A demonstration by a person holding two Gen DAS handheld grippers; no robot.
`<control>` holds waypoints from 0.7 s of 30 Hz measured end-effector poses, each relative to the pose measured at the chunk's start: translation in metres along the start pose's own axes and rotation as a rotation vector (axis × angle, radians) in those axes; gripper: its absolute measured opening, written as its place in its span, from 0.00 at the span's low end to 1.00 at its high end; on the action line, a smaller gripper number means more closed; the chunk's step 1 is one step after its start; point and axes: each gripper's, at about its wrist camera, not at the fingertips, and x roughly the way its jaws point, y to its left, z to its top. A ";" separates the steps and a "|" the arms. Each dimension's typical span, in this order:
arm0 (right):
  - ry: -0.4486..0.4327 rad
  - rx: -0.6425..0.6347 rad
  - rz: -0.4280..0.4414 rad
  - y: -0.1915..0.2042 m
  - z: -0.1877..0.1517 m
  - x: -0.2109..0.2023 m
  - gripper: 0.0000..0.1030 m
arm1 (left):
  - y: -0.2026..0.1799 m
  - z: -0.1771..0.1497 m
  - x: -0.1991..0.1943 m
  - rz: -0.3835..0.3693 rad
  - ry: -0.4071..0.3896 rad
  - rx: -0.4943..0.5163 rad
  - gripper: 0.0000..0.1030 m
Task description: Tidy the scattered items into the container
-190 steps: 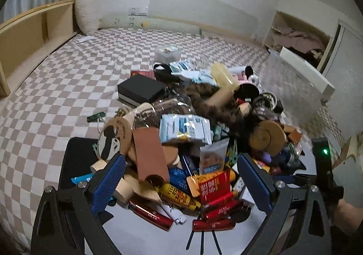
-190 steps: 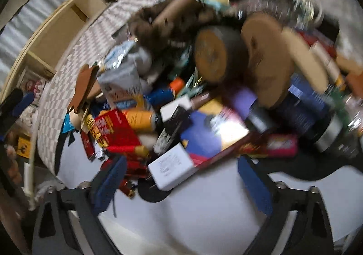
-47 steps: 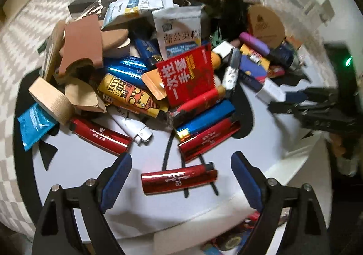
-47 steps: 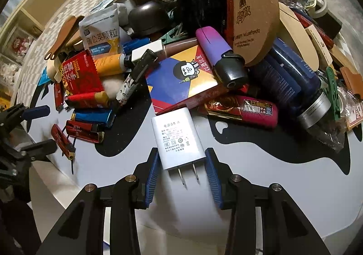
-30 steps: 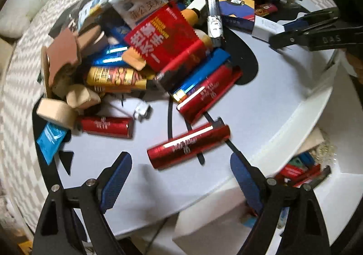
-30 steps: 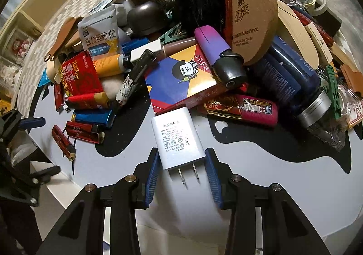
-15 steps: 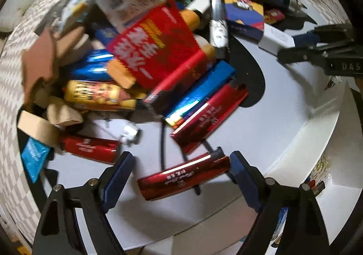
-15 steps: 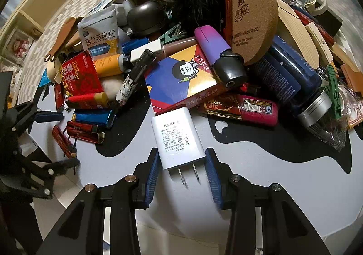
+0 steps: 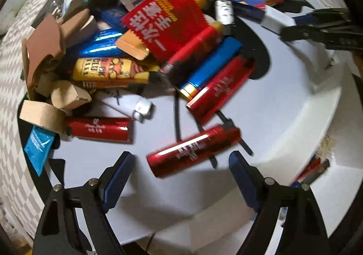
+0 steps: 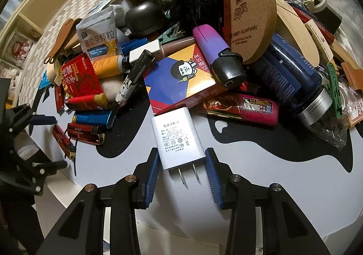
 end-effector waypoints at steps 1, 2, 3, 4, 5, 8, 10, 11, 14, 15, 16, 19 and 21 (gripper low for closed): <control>0.000 0.000 0.000 -0.001 0.000 -0.001 0.40 | 0.000 0.001 0.002 0.010 0.002 -0.004 0.85; 0.000 0.001 0.001 -0.002 0.001 -0.001 0.40 | 0.000 0.003 0.001 0.018 -0.006 -0.008 0.85; 0.000 0.001 0.001 -0.003 0.001 -0.002 0.40 | 0.000 0.005 -0.001 0.024 -0.018 -0.017 0.85; 0.000 0.001 0.002 -0.005 0.002 -0.003 0.40 | 0.001 0.006 -0.003 0.031 -0.030 -0.028 0.85; 0.001 0.001 0.003 -0.006 0.003 -0.004 0.40 | 0.003 0.007 -0.004 0.036 -0.042 -0.043 0.85; 0.002 0.001 0.001 -0.009 0.004 -0.005 0.40 | 0.008 0.007 -0.004 0.033 -0.052 -0.070 0.85; 0.000 0.000 -0.002 -0.011 0.006 -0.007 0.40 | 0.010 0.007 -0.004 0.027 -0.061 -0.082 0.84; -0.001 -0.002 -0.004 -0.012 0.006 -0.008 0.40 | 0.011 0.007 -0.004 0.023 -0.065 -0.086 0.84; -0.007 -0.015 -0.016 -0.013 0.007 -0.011 0.40 | 0.011 0.007 -0.006 -0.007 -0.080 -0.078 0.69; -0.010 -0.020 -0.021 -0.014 0.007 -0.012 0.40 | 0.010 0.007 -0.007 -0.020 -0.083 -0.076 0.60; -0.012 -0.025 -0.026 -0.014 0.007 -0.013 0.40 | 0.010 0.007 -0.008 -0.032 -0.085 -0.074 0.59; -0.014 -0.039 -0.035 -0.016 0.008 -0.015 0.40 | 0.011 0.005 -0.008 -0.048 -0.082 -0.076 0.57; -0.012 -0.041 -0.033 -0.018 0.009 -0.018 0.40 | 0.012 0.003 -0.009 -0.058 -0.080 -0.077 0.53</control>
